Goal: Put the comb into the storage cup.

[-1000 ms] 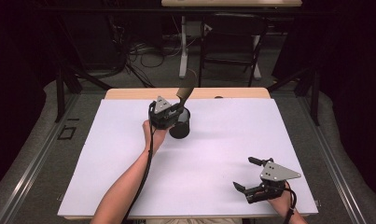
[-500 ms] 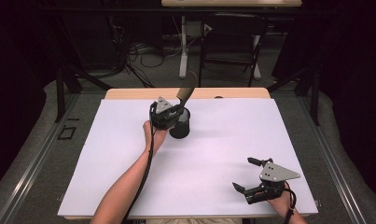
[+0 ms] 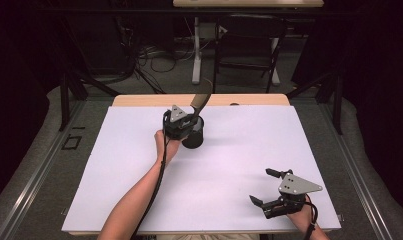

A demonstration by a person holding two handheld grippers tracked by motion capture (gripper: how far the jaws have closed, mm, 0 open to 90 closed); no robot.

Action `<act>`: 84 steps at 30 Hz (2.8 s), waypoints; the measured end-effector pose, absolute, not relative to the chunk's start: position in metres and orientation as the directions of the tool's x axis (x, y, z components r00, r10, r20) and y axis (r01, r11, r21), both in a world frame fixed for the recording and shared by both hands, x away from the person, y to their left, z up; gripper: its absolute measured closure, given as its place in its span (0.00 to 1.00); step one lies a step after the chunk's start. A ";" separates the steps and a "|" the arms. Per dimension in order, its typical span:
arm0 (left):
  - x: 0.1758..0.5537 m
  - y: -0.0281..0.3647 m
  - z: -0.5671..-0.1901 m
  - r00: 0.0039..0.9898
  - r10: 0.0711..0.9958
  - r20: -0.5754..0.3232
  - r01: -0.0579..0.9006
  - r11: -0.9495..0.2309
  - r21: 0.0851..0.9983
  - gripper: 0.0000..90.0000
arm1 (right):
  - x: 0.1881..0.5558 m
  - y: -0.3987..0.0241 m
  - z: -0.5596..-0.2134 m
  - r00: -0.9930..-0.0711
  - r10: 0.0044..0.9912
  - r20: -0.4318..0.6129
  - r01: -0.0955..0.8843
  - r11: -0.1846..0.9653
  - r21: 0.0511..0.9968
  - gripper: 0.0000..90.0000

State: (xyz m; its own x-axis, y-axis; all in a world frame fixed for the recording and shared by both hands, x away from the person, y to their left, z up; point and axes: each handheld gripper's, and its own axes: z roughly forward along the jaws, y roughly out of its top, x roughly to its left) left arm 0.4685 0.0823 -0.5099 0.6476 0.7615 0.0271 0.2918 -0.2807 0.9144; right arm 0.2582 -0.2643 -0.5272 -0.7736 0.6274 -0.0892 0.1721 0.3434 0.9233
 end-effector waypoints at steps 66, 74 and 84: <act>0.440 0.103 -0.480 0.695 0.717 0.050 0.348 -0.397 0.849 0.00 | 0.258 -0.265 -0.527 -0.766 0.636 -0.086 0.181 0.342 0.922 0.00; 0.432 0.114 -0.476 0.696 0.716 0.054 0.355 -0.408 0.841 0.00 | 0.258 -0.265 -0.528 -0.765 0.638 -0.083 0.186 0.343 0.921 0.00; 0.420 0.124 -0.479 0.692 0.719 0.066 0.362 -0.425 0.830 0.00 | 0.258 -0.264 -0.528 -0.765 0.638 -0.085 0.185 0.344 0.920 0.00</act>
State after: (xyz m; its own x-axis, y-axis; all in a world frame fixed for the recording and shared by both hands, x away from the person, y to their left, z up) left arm 0.4203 0.1239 -0.4793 0.6922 0.7187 0.0659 0.3620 -0.4247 0.8298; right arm 0.2583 -0.2642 -0.5277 -0.7654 0.6380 -0.0847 0.1852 0.3444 0.9204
